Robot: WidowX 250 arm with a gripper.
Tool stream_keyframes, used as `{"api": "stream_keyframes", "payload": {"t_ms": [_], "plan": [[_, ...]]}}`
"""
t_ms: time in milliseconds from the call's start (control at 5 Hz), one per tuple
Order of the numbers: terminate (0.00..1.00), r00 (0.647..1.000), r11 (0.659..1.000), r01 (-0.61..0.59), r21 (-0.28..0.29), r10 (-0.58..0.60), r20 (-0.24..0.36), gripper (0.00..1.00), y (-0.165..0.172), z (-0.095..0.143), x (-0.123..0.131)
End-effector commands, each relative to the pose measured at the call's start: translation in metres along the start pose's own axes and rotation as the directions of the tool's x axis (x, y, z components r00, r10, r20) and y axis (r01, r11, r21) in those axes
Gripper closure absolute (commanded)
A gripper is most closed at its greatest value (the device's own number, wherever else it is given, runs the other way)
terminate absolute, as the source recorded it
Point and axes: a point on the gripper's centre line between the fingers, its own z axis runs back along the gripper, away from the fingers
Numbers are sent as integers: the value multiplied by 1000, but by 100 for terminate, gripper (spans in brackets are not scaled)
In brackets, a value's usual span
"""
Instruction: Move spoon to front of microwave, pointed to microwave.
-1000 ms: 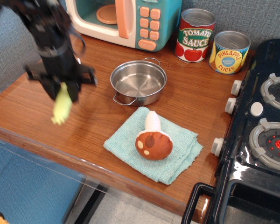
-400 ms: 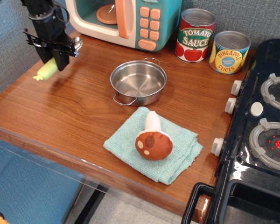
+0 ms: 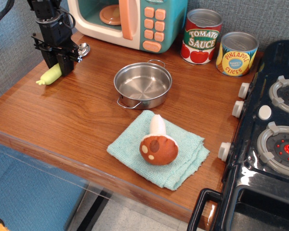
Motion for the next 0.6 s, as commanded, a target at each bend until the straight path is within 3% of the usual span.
{"api": "stream_keyframes", "payload": {"t_ms": [0, 200, 400], "plan": [[0, 997, 999, -31, 41, 28, 69, 0, -1, 52, 10], [0, 992, 995, -101, 24, 99, 81, 0, -2, 92, 8], [0, 989, 992, -123, 5, 122, 82, 0, -7, 108, 0]]}}
